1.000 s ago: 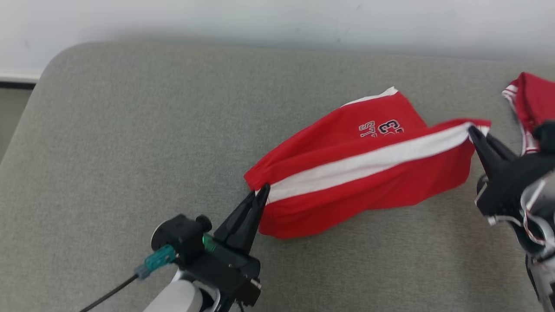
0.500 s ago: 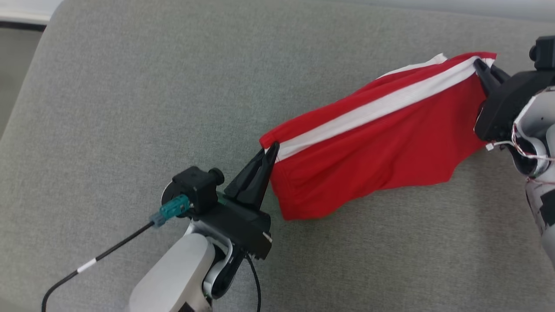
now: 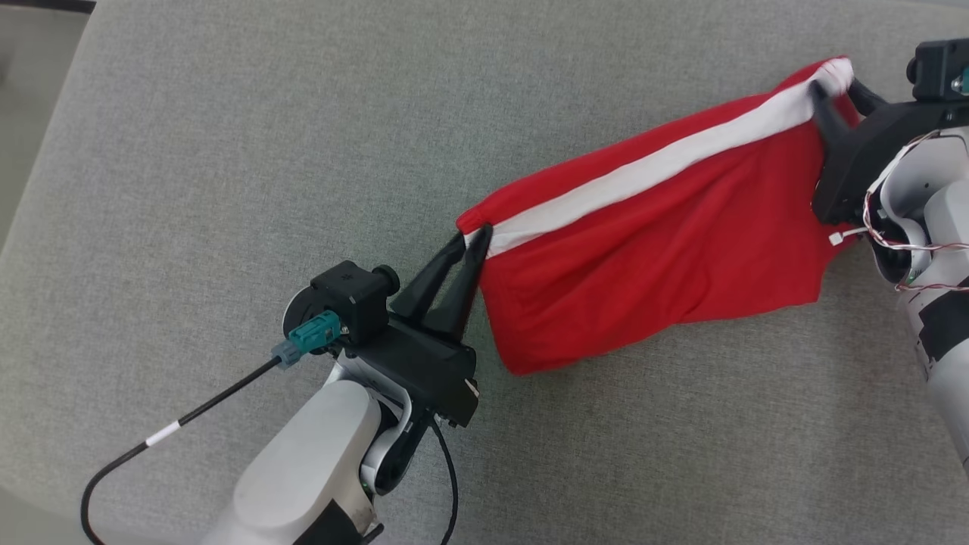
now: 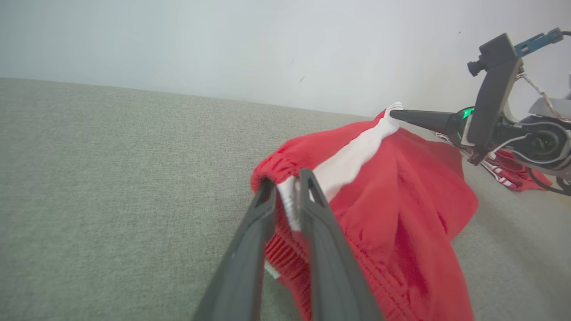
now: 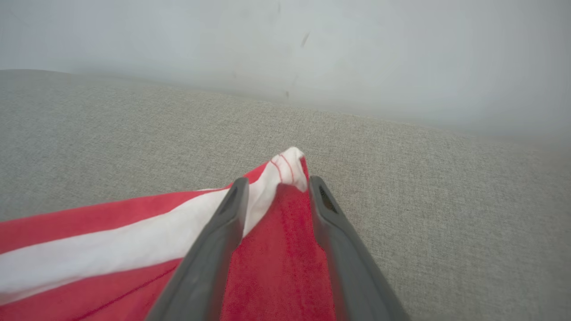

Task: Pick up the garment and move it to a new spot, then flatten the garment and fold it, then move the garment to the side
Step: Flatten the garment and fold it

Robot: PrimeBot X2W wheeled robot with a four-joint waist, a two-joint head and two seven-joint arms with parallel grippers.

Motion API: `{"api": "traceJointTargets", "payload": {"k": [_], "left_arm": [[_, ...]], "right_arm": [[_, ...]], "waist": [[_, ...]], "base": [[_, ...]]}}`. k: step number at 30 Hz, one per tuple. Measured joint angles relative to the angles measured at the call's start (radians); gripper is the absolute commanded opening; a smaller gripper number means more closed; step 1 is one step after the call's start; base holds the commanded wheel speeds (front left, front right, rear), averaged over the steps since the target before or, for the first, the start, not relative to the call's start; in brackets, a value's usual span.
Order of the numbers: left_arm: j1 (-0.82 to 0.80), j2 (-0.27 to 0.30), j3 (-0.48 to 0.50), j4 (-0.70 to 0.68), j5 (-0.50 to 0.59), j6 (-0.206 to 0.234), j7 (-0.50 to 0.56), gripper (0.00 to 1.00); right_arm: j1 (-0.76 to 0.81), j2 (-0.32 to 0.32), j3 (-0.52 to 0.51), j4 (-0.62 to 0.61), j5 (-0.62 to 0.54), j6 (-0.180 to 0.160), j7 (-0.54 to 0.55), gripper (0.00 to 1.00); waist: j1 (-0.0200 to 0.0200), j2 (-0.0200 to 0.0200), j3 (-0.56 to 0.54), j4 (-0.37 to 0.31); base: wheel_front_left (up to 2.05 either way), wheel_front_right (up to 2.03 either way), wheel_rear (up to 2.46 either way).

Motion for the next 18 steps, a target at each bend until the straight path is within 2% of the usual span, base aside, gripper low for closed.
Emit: {"api": "traceJointTargets", "payload": {"k": [10, 14, 18], "left_arm": [[0.085, -0.009, 0.059, -0.005, 0.055, 0.000, 0.000, 1.00], [0.151, 0.001, 0.123, -0.043, 0.106, 0.002, 0.000, 1.00], [0.228, 0.017, 0.205, -0.112, 0.173, 0.027, 0.000, 1.00]], "right_arm": [[0.071, -0.031, 0.114, 0.013, 0.079, 0.000, -0.106, 1.00], [0.131, -0.063, 0.148, 0.000, 0.124, 0.000, -0.140, 1.00], [0.184, -0.088, 0.164, 0.000, 0.162, 0.000, -0.158, 1.00]], "waist": [[-0.0002, 0.0000, -0.075, -0.013], [-0.0002, -0.0002, -0.116, -0.017], [-0.0003, -0.0003, -0.156, -0.021]], "base": [[0.00, 0.00, 0.00], [0.00, 0.00, 0.00], [0.00, 0.00, 0.00]]}}
